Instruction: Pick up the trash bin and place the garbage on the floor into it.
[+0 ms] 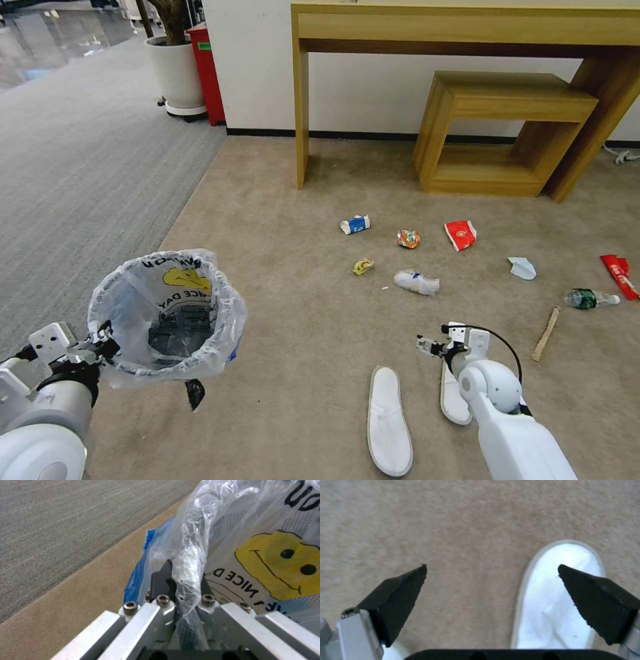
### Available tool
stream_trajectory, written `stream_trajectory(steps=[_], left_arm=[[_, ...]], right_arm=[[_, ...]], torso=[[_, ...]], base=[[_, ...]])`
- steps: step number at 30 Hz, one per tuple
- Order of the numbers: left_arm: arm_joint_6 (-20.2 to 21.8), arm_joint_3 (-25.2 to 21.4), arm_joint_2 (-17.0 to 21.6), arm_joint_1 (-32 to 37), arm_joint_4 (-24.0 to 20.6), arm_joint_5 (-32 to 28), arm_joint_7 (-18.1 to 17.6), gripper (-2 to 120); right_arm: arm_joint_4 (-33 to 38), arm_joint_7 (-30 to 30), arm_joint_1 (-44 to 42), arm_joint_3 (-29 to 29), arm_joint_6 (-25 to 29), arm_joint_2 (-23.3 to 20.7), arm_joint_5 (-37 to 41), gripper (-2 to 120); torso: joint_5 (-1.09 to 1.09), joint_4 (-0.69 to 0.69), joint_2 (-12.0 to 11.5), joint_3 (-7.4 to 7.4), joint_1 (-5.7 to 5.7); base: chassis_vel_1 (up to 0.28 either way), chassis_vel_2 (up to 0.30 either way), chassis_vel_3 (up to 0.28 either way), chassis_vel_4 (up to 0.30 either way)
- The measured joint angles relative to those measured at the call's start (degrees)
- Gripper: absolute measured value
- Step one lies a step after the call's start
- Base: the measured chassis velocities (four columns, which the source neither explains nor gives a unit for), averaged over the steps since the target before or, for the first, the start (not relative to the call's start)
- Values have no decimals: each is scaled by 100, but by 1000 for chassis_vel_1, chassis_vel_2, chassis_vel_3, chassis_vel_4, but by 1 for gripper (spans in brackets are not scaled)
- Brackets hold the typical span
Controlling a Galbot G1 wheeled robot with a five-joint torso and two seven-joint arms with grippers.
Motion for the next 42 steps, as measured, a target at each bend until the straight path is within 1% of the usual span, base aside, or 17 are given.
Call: stream_trajectory(steps=[9,19,22,23,24,25,26,27,30,31,33,34,35,37,39,41,42], left_arm=[[-10,12,-13,-6,37,67,10,1],[-12,24,14,-9,50,94,13,1],[-14,21,26,-7,63,97,18,1],[-14,21,26,-7,63,97,18,1],[-15,17,28,-4,65,97,22,1],[-17,14,30,-2,66,97,24,1],[-22,7,34,5,68,98,28,1],[-22,7,34,5,68,98,28,1],[-29,5,41,12,69,98,32,1],[-29,5,41,12,69,98,32,1],[-31,20,41,12,69,99,33,1],[-31,28,39,12,69,102,34,1],[-31,28,39,12,69,102,34,1],[-38,60,27,12,75,129,34,1],[-41,76,22,12,86,146,35,1],[-45,118,8,5,96,177,39,1],[-45,118,8,5,96,177,39,1]], right_arm=[[-559,-20,142,100,-163,-7,-253,100],[-1001,-100,282,235,-88,-19,-473,100],[-1103,-126,286,286,-62,-46,-545,89],[-1103,-126,286,286,-62,-46,-545,89],[-1141,-137,287,299,-46,-53,-579,84],[-1169,-146,289,308,-33,-58,-608,82],[-1260,-179,307,332,7,-66,-684,76],[-1260,-179,307,332,7,-66,-684,76],[-1430,-287,355,380,90,-60,-770,61],[-1430,-287,355,380,90,-60,-770,61],[-1569,-380,397,398,205,-30,-812,51],[-1617,-409,411,401,256,-14,-839,47],[-1617,-409,411,401,256,-14,-839,47],[-1723,-469,430,405,409,28,-949,36],[-1762,-487,432,404,477,39,-1015,33],[-1832,-525,436,403,580,44,-1134,21],[-1832,-525,436,403,580,44,-1134,21]], torso=[[0,0,0,0,0],[0,0,0,0,0],[0,0,0,-1,0],[0,0,0,-1,0],[0,0,0,-1,0],[0,0,0,0,0],[0,-1,0,0,0],[0,-1,0,0,0],[0,0,0,-1,0],[0,0,0,-1,0],[0,0,0,0,0],[0,0,0,0,0],[0,0,0,0,0],[0,0,0,0,0],[0,0,0,0,0],[0,0,0,-1,0],[0,0,0,-1,0]], base=[[0,0,0,0],[0,0,0,0],[0,0,0,0],[0,0,0,0],[0,0,0,0],[0,0,0,0],[0,0,0,0],[0,0,0,0],[0,0,0,0],[0,0,0,0],[0,0,0,0],[0,0,0,0],[0,0,0,0],[0,0,0,0],[0,0,0,0],[0,0,0,0],[0,0,0,0]])
